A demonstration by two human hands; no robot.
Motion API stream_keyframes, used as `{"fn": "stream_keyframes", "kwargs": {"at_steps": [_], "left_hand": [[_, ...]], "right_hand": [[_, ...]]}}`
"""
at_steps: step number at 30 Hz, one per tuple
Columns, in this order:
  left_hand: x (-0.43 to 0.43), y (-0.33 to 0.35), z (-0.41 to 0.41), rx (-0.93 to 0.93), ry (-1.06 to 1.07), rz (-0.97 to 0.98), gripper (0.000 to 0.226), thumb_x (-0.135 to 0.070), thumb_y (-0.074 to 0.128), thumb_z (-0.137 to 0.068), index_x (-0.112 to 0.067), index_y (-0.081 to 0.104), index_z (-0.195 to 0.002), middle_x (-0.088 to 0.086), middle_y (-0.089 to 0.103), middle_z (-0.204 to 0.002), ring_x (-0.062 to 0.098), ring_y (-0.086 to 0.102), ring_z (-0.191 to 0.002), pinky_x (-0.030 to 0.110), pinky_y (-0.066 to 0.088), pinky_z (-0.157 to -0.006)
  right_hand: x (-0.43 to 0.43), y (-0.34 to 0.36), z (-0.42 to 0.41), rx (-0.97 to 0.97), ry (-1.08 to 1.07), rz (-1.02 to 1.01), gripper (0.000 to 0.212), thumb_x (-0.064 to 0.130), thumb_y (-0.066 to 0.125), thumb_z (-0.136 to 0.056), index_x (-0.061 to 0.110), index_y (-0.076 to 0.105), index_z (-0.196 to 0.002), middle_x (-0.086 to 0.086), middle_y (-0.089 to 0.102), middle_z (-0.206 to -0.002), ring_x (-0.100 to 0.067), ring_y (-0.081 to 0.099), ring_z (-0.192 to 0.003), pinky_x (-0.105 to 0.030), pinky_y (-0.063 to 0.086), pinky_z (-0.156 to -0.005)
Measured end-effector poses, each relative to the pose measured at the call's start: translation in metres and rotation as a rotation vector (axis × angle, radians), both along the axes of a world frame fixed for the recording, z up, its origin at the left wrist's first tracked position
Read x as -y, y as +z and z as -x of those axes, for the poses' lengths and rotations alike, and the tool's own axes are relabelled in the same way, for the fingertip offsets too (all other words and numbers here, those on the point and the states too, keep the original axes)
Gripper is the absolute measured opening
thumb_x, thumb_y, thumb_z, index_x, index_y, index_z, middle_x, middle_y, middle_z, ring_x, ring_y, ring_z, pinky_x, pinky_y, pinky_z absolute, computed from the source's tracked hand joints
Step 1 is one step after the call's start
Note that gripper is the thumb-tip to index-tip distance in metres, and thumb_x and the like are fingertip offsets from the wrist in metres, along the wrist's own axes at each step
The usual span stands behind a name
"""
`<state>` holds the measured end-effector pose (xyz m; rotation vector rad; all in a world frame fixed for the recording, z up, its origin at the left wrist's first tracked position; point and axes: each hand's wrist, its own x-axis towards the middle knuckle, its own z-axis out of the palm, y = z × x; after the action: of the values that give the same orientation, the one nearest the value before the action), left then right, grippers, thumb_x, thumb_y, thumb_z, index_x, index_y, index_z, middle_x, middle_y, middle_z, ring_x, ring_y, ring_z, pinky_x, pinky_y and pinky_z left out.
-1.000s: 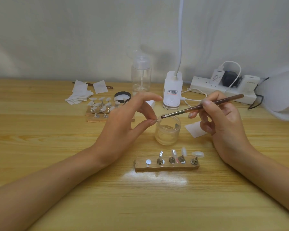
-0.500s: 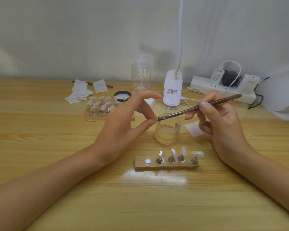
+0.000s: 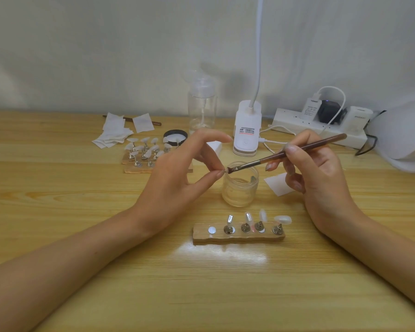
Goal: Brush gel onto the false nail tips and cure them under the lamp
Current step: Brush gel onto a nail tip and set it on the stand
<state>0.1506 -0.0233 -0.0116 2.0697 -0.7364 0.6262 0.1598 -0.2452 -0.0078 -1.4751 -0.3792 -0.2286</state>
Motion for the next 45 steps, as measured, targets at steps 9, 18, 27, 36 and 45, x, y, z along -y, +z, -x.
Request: {"fn": "stream_keyframes", "kwargs": {"at_steps": [9,18,27,36,45], "left_hand": [[0.0,0.001,0.001,0.003,-0.004,0.003,0.049,-0.001,0.075,-0.087,-0.024,0.053,-0.125,-0.009,0.071,-0.084,-0.004,0.063,-0.087,0.001,0.035,-0.079],[0.0,0.001,0.001,-0.003,0.0,0.001,0.048,-0.003,0.076,-0.087,-0.023,0.053,-0.125,-0.011,0.071,-0.085,-0.003,0.064,-0.087,0.001,0.036,-0.079],[0.0,0.001,0.002,-0.016,0.0,0.002,0.048,-0.004,0.075,-0.088,-0.024,0.054,-0.126,-0.01,0.071,-0.086,-0.002,0.064,-0.087,0.002,0.035,-0.078],[-0.001,0.0,0.001,-0.012,-0.004,-0.007,0.052,-0.004,0.074,-0.089,-0.028,0.054,-0.13,-0.015,0.068,-0.087,0.0,0.064,-0.088,0.004,0.036,-0.077],[-0.01,0.035,0.006,-0.198,-0.081,0.285,0.064,-0.002,0.073,-0.088,-0.018,0.044,-0.144,-0.002,0.07,-0.089,0.014,0.074,-0.091,0.023,0.056,-0.077]], "right_hand": [[0.004,-0.003,-0.002,-0.011,-0.068,0.001,0.021,0.014,0.054,-0.098,0.022,0.052,-0.079,-0.001,0.067,-0.066,-0.027,0.041,-0.065,-0.015,0.03,-0.043],[0.016,0.004,-0.005,-0.005,-0.176,-0.14,0.017,0.016,0.048,-0.087,0.024,0.046,-0.071,0.005,0.051,-0.057,-0.008,0.042,-0.048,-0.017,0.03,-0.04],[0.019,0.008,0.0,0.193,0.001,-0.06,0.006,0.01,0.046,-0.087,0.016,0.049,-0.087,0.0,0.061,-0.077,-0.016,0.057,-0.064,-0.025,0.047,-0.047],[0.022,0.008,0.002,0.357,0.013,0.041,0.01,0.012,0.047,-0.081,0.021,0.052,-0.083,-0.004,0.058,-0.075,-0.02,0.053,-0.059,-0.028,0.046,-0.046],[0.024,0.006,0.002,0.209,-0.055,-0.156,0.02,0.002,0.035,-0.083,0.018,0.047,-0.08,0.002,0.057,-0.069,-0.014,0.048,-0.056,-0.021,0.039,-0.043]]}}
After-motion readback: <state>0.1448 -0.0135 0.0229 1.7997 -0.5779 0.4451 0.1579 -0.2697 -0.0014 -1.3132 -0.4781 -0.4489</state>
